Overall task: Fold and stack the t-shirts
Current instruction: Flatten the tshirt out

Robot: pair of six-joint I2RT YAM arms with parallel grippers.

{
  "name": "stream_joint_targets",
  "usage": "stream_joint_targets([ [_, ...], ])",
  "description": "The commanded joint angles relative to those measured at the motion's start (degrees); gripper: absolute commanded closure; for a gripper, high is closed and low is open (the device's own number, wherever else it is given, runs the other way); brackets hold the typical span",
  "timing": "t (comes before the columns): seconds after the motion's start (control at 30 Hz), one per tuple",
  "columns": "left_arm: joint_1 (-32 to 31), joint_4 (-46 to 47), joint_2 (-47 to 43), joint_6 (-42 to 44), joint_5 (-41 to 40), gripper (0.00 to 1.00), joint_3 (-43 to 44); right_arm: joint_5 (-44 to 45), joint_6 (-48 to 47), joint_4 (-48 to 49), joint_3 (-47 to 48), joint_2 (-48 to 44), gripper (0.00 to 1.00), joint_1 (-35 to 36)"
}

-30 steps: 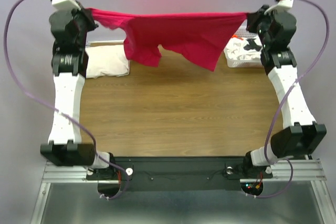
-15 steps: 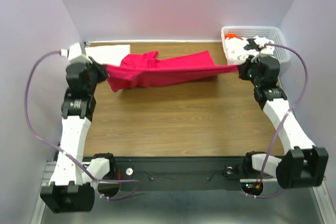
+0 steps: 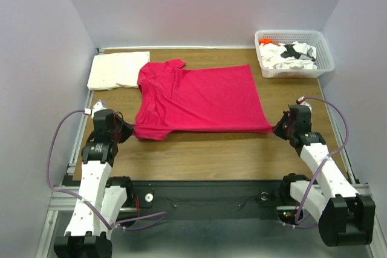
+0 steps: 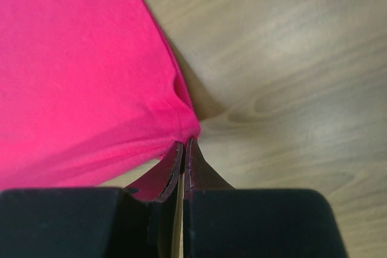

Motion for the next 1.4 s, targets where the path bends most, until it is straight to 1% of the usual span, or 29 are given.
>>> stream_joint_targets([
  [0.0,0.1,-2.9,0.0,-4.1,-1.5,1.00,0.4,1.8,8.3,-3.5,-0.2,-1.1,0.99,-0.8],
  [0.17,0.0,-4.2,-0.2,-5.0,-1.4,1.00,0.0,2.8,7.6,-4.2,1.3,1.9,0.99,-0.8],
  [0.3,0.1,-2.7,0.4,-2.7,-1.6,1.00,1.4,4.0,4.2,-4.4,5.7,4.2,0.99,-0.8],
  [0.33,0.0,-2.3,1.7,-1.5,-1.6,1.00,1.9,3.9,3.4,-4.4,6.6,5.0,0.99,-0.8],
  [0.37,0.0,-1.9,2.5,-1.1,-3.6,1.00,3.1,3.2,2.6,-4.5,8.0,7.8,0.99,-0.8],
  [0.4,0.1,-1.4,3.4,-0.4,-3.7,1.00,3.7,2.6,1.0,-4.5,9.2,9.3,0.99,-0.7],
  [0.43,0.1,-0.9,5.4,1.3,-3.6,1.00,4.3,1.9,0.2,-4.8,11.6,10.8,0.99,-0.7],
  [0.47,0.1,0.0,6.4,2.0,-3.7,1.00,5.3,0.4,-1.2,-4.9,12.8,14.4,0.99,-0.7],
  [0.53,0.1,1.1,10.4,4.9,-3.4,1.00,6.3,-0.6,-2.3,-5.1,15.0,17.9,0.99,-0.8],
  [0.57,0.0,1.4,13.5,7.1,-4.4,1.00,7.8,-1.2,-3.1,-5.2,16.8,20.8,0.99,-0.7],
  [0.67,0.0,2.0,19.3,10.2,-5.3,1.00,10.9,-2.6,-4.5,-5.5,20.4,26.2,0.99,-0.8],
  [0.7,0.1,2.3,19.4,10.7,-5.2,1.00,11.5,-2.9,-4.5,-5.5,21.2,26.2,0.99,-0.7],
  [0.83,0.0,4.9,24.9,12.7,-4.3,1.00,14.3,-3.9,-6.2,-5.6,25.3,32.4,0.99,-0.8],
  [0.93,0.1,5.9,28.8,15.1,-4.9,1.00,17.1,-4.3,-7.8,-6.1,29.0,34.9,0.99,-0.7],
  [1.0,0.0,6.4,31.1,16.3,-3.7,1.00,19.2,-4.2,-8.3,-6.4,30.7,37.6,0.99,-0.7],
  [1.03,-0.4,6.6,33.4,17.5,-3.4,0.98,19.9,-6.1,-8.9,-6.6,32.4,38.5,0.99,-0.7],
  [1.1,-0.6,6.9,35.8,18.2,-4.0,0.97,21.1,-6.8,-9.2,-7.3,33.9,41.3,0.99,-0.7],
  [1.13,-2.2,6.9,38.1,18.7,-4.3,0.97,22.1,-7.3,-9.5,-7.9,35.3,42.2,0.99,-0.8],
  [1.2,-2.8,7.0,41.6,19.8,-5.0,0.96,23.8,-8.2,-9.9,-8.5,36.4,44.6,0.99,-0.6],
  [1.33,-5.6,7.0,46.3,21.5,-7.2,0.95,27.2,-8.2,-10.1,-8.9,37.9,46.6,0.99,-0.3],
  [1.37,-6.5,7.0,47.1,21.6,-7.9,0.94,27.9,-8.2,-10.1,-9.0,38.2,46.9,0.98,-0.1],
])
